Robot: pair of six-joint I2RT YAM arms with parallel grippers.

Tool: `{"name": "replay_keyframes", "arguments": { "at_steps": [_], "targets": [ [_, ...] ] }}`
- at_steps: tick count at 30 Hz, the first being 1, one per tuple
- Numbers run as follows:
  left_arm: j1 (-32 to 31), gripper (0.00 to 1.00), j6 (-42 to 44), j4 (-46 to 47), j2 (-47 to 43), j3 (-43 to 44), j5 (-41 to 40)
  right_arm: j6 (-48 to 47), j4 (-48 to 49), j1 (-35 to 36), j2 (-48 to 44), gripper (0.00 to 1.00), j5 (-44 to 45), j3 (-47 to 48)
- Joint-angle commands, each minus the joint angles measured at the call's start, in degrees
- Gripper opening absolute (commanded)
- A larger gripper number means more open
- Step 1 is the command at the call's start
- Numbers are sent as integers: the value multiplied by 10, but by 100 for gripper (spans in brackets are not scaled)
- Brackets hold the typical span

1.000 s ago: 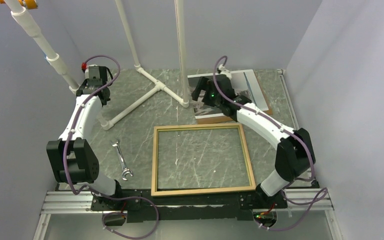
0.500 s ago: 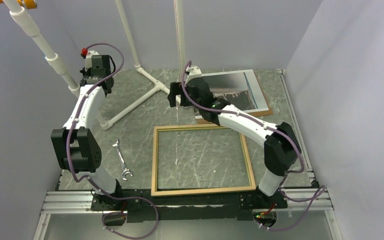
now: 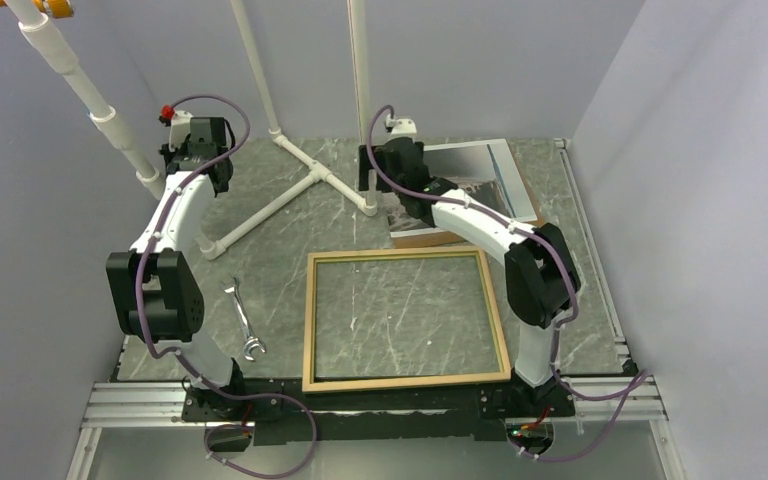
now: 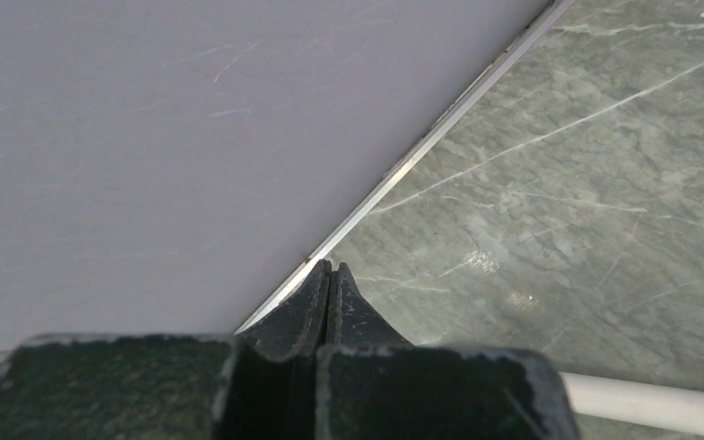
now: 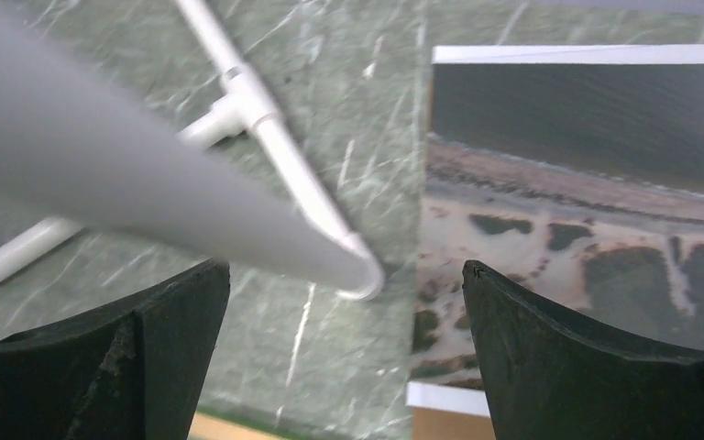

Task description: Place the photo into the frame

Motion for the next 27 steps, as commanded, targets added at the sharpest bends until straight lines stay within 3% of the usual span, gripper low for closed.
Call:
{"name": "replay_keyframes", "arguments": {
  "at_steps": [1,13,27],
  "targets": [
    [13,0,-64,-74,-35,0,-25,4,22,-33,14,100,-4,41],
    [12,0,-202,-245,-85,-42,-37,24,-28,-60,104,100,-23,156],
    [-7,0,-233,-256,-194,-122,-4,26,-103,-74,256,100,-94,378]
  ]
}}
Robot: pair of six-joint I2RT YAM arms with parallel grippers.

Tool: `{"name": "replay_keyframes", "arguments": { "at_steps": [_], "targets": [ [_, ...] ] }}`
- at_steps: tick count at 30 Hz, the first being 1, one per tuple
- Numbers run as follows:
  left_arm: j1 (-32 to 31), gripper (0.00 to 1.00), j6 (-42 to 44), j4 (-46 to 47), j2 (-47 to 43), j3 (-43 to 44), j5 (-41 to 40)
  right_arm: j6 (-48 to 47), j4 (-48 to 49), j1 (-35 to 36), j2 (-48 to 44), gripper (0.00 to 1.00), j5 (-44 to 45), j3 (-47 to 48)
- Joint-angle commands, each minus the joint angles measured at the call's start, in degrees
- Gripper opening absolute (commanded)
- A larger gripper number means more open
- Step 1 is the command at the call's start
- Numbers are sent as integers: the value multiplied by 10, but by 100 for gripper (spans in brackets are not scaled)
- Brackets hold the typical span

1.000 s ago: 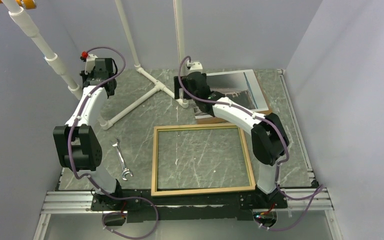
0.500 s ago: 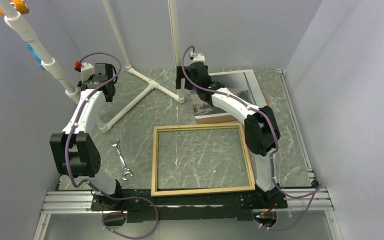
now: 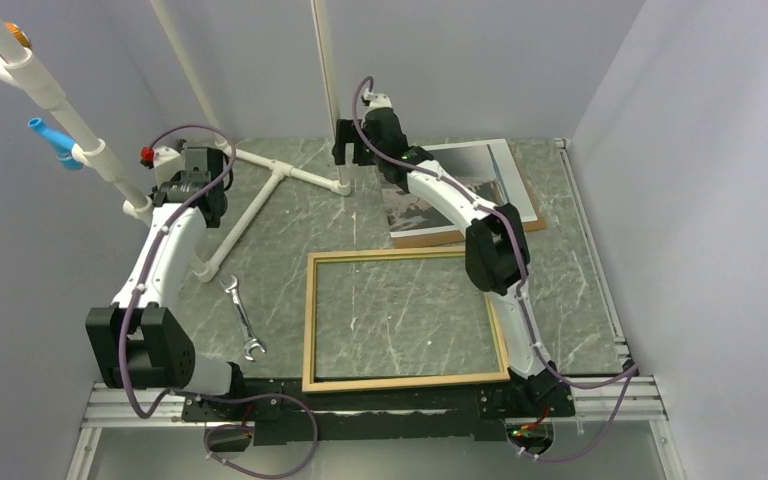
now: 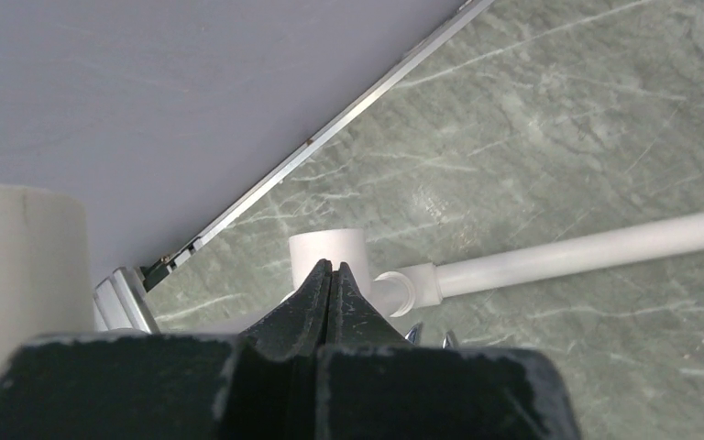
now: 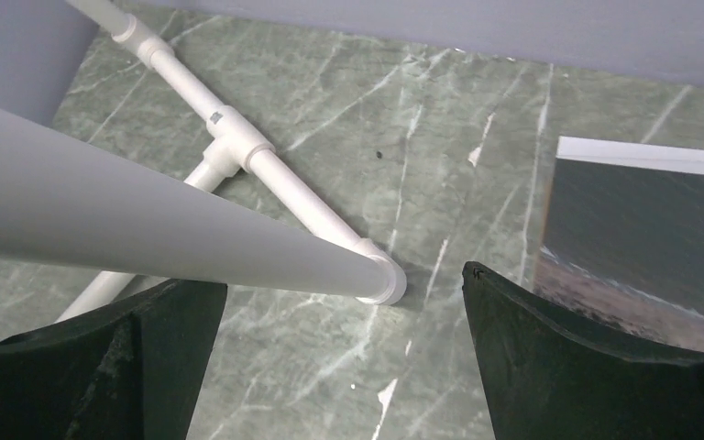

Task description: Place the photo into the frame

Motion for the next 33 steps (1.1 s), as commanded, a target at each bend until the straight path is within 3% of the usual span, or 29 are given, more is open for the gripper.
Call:
{"name": "replay_keyframes", "arguments": {
  "at_steps": [1,5,11,16,23,25,33],
  "targets": [
    [-2,0,-3,-63,-52,-23,-37,4,-34,-30,50,100,27,90],
    [-20,0,9,-55,-52,-21,-18,12,-44,-30,60,100,9,114],
    [-59,0,99,12,-68,-15,60,19,-3,-32,-31,100,-19,-25],
    [-93,0,204,95,-101,-15,234,45,50,-41,-134,100,-62,-163],
    [-141,0,252,183,-133,-31,540,76,90,-57,-255,100,-93,-328],
    [-169,0,261,191,-112,-13,588,85,95,-64,-287,100,-102,-371],
    [-277,0,317,213,39,107,586,108,99,-104,-415,100,-123,-536]
  ]
}}
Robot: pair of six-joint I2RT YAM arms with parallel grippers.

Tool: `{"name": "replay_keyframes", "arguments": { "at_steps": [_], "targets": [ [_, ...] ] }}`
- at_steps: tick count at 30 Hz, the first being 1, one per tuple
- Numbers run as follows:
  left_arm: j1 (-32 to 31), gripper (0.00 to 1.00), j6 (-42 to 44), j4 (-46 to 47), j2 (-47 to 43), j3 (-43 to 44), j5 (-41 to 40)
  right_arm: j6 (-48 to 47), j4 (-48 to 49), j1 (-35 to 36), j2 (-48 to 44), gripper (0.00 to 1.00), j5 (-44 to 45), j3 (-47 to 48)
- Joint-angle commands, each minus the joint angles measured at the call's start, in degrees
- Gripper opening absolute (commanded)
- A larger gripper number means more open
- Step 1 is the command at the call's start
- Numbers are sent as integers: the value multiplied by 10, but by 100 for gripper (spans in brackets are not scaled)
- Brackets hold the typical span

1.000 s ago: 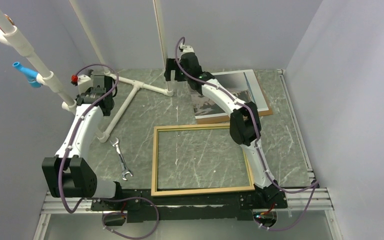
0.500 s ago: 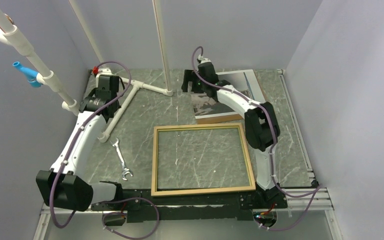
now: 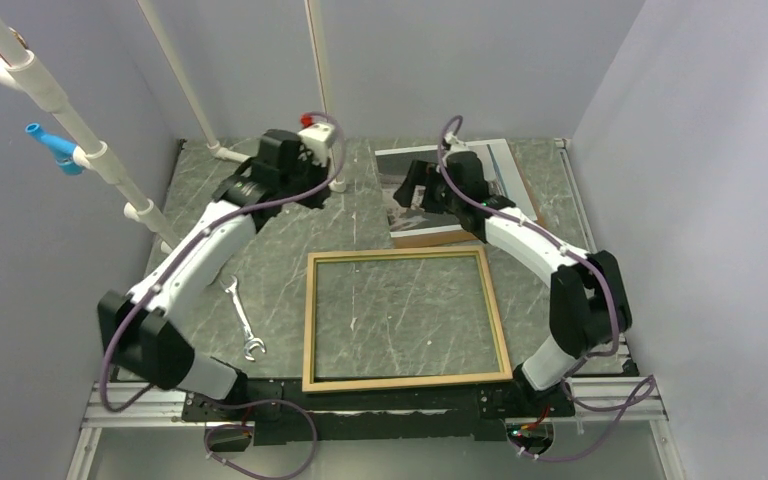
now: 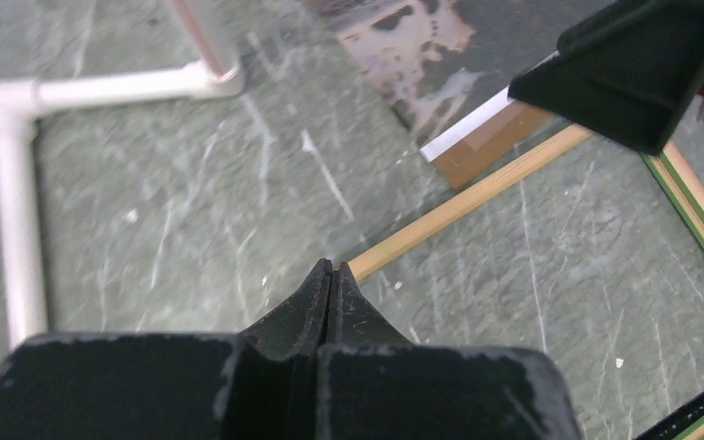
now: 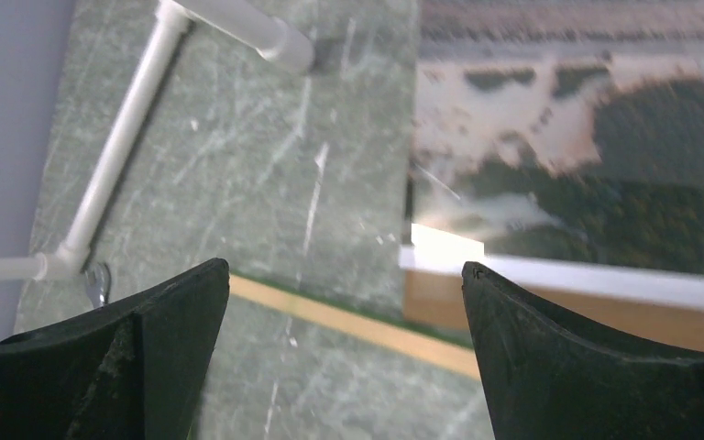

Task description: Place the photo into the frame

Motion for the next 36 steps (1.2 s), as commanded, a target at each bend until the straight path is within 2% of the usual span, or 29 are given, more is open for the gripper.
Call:
{"name": "replay_keyframes", "arguments": {
  "at_steps": [1,6,12,19,26,36],
  "targets": [
    [-45,0,49,33,84,96,19,27,25,-25,-80,100,-17,-71],
    [-56,0,96,49,184,193,-28,34,24,-40,-136,100,-26,-135],
    [-53,0,141,87,276,274,-146,46,25,-47,-177,100,-51,-189],
    [-22,0,145,72,397,401,-187,41,8,-50,-188,100,-58,-197],
    [24,0,117,102,410,390,-259,39,-4,-50,-187,100,-60,-193],
    [112,0,101,101,432,439,-241,38,-31,-50,-184,100,-66,-181]
  ]
}}
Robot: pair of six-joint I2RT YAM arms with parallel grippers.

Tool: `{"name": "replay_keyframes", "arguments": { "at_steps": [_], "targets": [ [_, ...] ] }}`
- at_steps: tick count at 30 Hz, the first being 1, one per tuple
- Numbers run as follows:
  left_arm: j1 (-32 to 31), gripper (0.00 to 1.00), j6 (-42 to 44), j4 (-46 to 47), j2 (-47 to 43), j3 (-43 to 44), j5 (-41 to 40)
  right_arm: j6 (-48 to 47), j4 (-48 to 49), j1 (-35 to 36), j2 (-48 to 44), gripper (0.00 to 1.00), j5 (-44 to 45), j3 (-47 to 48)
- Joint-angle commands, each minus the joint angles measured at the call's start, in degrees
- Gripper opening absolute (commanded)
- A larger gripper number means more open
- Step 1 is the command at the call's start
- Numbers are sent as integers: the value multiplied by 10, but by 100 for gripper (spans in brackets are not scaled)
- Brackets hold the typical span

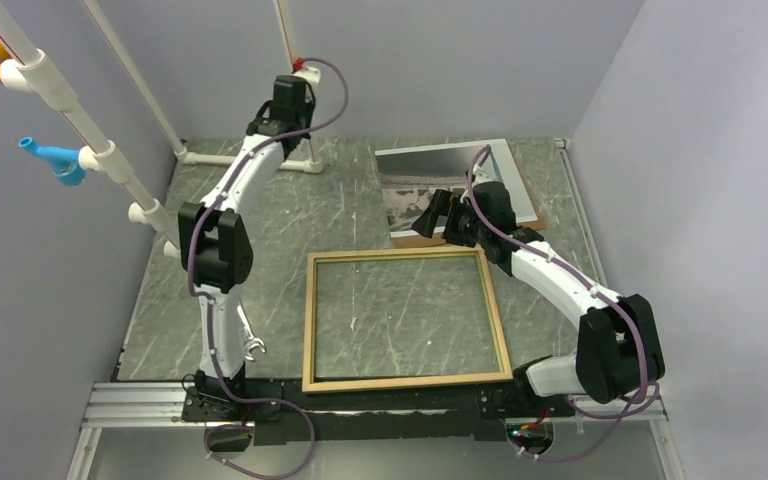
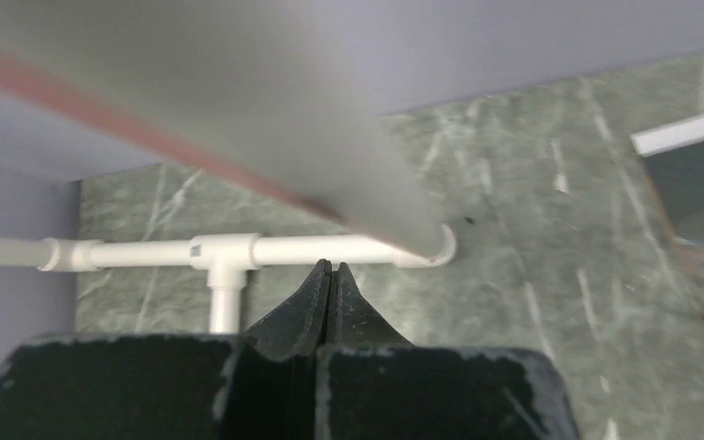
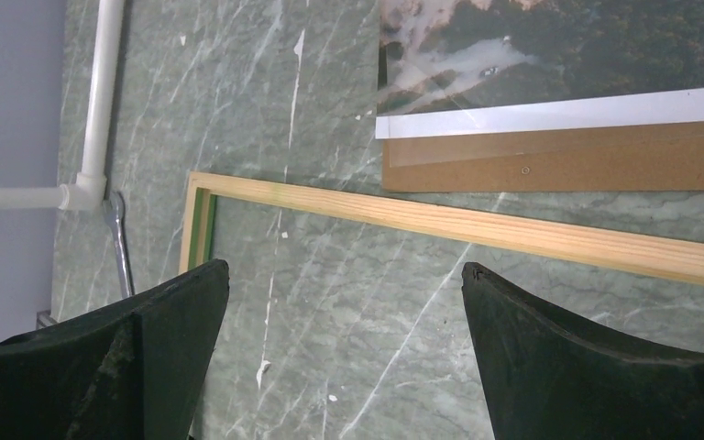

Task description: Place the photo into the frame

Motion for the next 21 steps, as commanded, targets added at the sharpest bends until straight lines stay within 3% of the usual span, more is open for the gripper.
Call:
{"name": "replay_keyframes", "arguments": {
  "at_steps": [1,6,13,16,21],
  "targets": [
    [44,0,-25,17,7,47,-20,-1,-14,-3,-18,100,3,16],
    [31,1,-10,66,-47,-26,30,1,-21,-3,-25,100,4,16],
    [-53,22,6,63,-143,-124,24,10,-34,-4,-50,100,2,6],
    [-72,27,-38,15,-190,-168,33,11,-47,-3,-70,100,5,-5],
    [-74,45,-153,-13,-272,-301,154,11,-69,-3,-103,100,11,-36]
  ]
}}
